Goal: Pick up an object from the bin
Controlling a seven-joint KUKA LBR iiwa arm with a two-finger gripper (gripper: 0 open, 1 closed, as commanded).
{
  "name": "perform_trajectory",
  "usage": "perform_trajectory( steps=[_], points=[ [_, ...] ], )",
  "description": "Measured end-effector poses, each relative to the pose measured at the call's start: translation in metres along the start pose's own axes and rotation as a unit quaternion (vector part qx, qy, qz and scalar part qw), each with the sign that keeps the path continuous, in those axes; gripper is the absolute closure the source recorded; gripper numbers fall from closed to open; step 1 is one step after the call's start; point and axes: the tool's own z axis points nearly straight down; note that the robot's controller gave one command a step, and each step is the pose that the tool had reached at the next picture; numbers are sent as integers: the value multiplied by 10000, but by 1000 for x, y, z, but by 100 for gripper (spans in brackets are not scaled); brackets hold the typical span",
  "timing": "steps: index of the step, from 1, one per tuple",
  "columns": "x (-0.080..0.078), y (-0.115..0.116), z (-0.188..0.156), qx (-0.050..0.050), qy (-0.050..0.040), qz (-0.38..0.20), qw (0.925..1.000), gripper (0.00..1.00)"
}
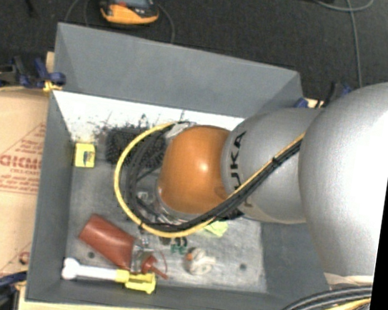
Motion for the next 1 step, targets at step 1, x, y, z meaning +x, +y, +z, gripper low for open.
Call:
perform_trajectory(
  steps=[1],
  points=[
    [0, 0, 0, 1, 3, 7, 10000, 100]
  ],
)
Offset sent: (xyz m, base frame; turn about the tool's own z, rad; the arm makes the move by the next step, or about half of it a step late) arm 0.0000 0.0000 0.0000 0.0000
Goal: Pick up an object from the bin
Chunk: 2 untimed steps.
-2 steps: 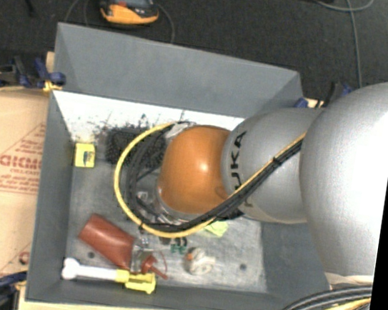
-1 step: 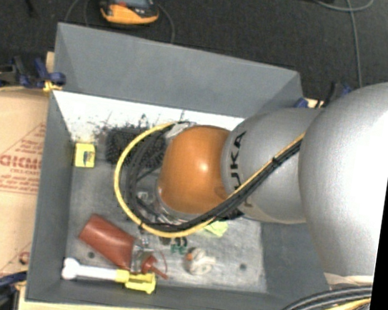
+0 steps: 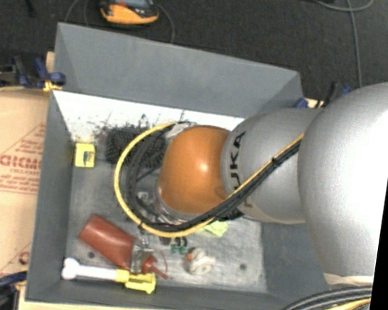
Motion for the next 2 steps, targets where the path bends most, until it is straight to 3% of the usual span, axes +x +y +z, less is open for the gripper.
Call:
perform_trajectory(
  steps=[2],
  points=[
    [0, 0, 0, 3, 5, 15, 10000, 100]
  ],
)
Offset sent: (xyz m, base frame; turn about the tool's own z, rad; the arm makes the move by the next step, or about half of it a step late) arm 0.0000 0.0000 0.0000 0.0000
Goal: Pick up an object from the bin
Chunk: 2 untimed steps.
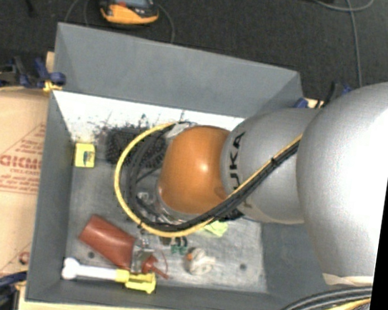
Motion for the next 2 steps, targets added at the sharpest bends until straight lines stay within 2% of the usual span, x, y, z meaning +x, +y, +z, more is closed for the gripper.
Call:
perform_trajectory(
  steps=[2],
  points=[
    [0, 0, 0, 2, 5, 16, 10000, 100]
  ],
)
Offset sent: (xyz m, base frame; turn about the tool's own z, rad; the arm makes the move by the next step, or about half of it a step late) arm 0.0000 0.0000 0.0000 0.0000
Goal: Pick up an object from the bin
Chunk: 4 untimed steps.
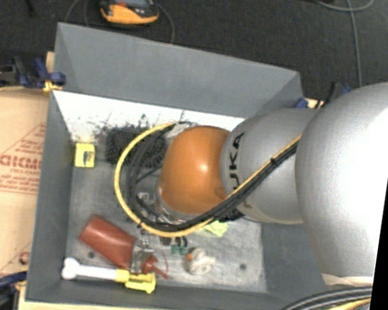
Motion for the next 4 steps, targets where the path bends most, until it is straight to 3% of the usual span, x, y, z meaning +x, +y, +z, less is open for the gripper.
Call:
perform_trajectory(
  steps=[4],
  points=[
    [1, -1, 1, 5, 9, 20, 10000, 100]
  ],
)
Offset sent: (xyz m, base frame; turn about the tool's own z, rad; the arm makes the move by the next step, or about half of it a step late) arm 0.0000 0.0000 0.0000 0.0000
